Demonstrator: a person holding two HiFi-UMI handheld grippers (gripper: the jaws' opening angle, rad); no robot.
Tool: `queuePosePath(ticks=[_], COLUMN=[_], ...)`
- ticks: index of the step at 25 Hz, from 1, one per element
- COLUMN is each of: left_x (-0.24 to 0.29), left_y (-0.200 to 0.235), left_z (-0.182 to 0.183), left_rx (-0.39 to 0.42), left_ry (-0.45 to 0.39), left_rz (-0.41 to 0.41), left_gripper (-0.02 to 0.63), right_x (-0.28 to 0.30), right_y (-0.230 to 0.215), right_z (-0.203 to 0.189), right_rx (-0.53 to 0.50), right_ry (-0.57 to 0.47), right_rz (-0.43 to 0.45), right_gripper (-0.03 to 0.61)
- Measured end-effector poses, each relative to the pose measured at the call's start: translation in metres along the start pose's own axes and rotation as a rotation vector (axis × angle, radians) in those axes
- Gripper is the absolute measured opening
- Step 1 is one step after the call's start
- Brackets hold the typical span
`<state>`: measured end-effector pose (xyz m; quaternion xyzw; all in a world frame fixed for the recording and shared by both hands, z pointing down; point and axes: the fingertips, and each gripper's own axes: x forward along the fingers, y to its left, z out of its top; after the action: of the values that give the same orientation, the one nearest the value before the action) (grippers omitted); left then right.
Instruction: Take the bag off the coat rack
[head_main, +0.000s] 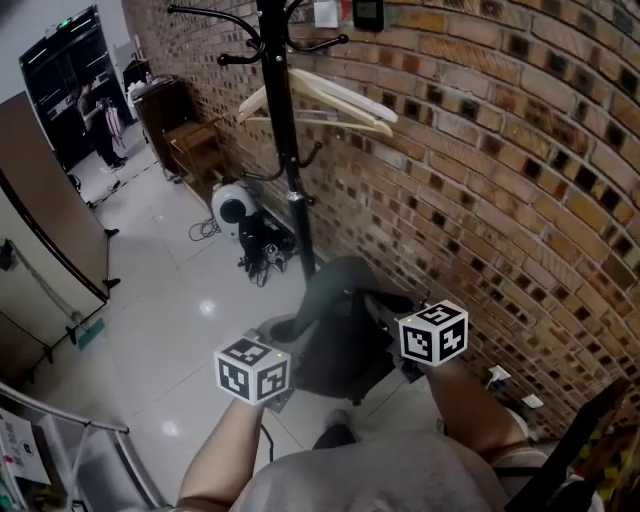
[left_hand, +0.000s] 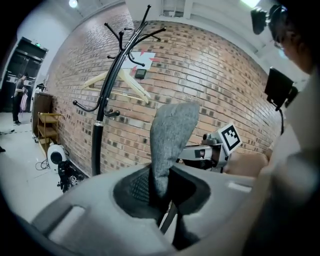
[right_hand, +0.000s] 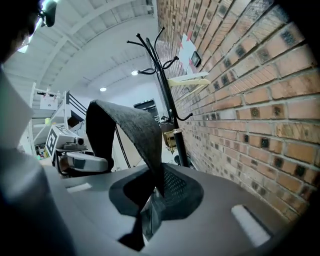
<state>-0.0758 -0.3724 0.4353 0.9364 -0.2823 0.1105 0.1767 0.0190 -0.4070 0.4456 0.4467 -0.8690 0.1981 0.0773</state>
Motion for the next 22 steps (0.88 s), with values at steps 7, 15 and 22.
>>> queuePosePath(ticks=[7, 15, 22], left_x=[-0.049, -0.092, -0.116], left_y=[-0.121, -0.237, -0.309], left_z=[-0.072, -0.152, -0.189], left_rx=[-0.037, -0.107, -0.151], left_ry=[-0.016, 0.083, 0.125], left_rz=[0.057, 0.092, 0.065], left_gripper=[0.040, 0.040, 0.040], right_x=[-0.118, -0.229, -0.295], right_y=[0.045, 0.076, 0.108], right_z=[-0.081, -0.165, -0.206], right_rx=[0.015, 0.068, 0.104], right_ry=[0.051, 0.132, 0.159], right_rz=[0.030, 0.074, 0.100], right_gripper=[0.021, 0.023, 0.025])
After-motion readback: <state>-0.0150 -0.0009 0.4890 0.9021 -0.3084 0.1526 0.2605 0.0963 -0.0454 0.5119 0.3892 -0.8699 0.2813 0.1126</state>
